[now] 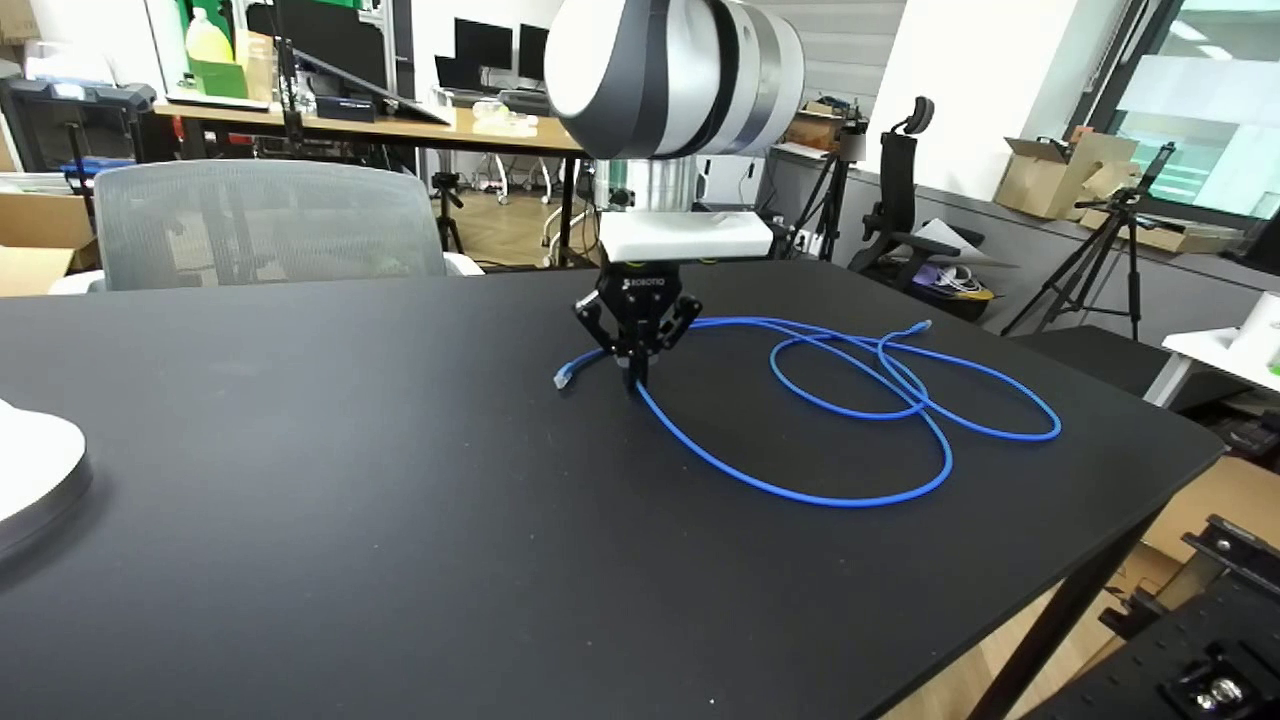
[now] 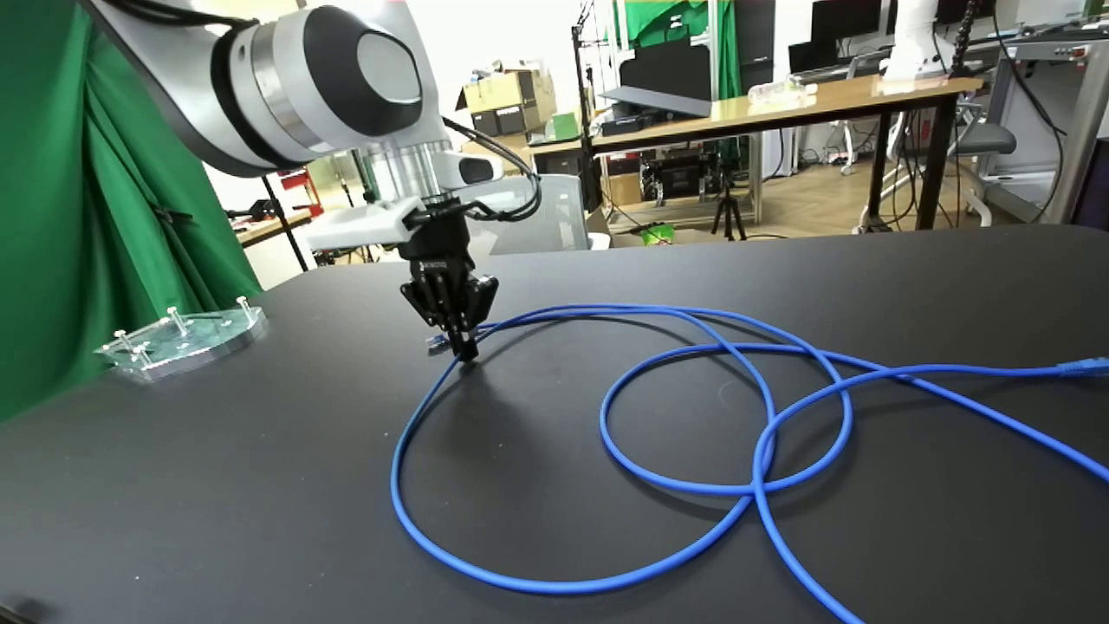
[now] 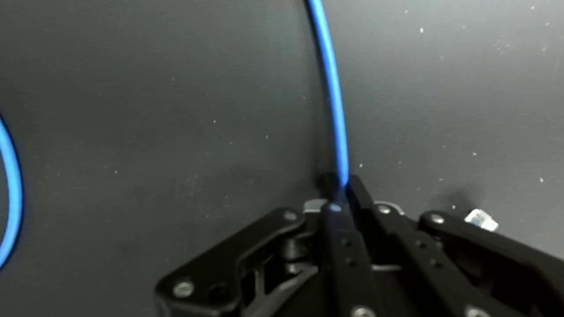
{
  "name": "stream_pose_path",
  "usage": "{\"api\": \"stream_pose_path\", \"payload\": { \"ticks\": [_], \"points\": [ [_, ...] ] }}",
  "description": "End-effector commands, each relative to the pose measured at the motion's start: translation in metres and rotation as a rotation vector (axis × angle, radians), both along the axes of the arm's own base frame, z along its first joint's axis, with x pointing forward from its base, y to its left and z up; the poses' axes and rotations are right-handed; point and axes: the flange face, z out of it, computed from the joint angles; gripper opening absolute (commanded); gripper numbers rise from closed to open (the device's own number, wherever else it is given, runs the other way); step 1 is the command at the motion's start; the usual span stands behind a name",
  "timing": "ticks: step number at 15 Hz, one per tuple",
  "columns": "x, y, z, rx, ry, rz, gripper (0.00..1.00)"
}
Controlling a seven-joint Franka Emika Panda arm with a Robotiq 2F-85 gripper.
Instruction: Unravel the blue cord on the table
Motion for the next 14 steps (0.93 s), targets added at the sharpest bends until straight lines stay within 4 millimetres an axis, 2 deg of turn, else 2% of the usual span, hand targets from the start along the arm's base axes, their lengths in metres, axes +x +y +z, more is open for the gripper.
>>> {"api": "stream_pose_path", "payload": {
  "ticks": [1, 3, 7, 10, 14],
  "points": [
    [0.005, 0.003, 0.028, 0.001, -0.021, 0.065, 0.02],
    [0.003, 0.009, 0.047, 0.006, -0.046, 0.127, 0.02],
    [-0.008, 0.035, 0.094, 0.028, -0.105, 0.338, 0.02],
    [-0.024, 0.062, 0.126, 0.044, -0.144, 0.520, 0.02],
    [-0.044, 0.088, 0.159, 0.050, -0.188, 0.741, 0.02]
  ]
}}
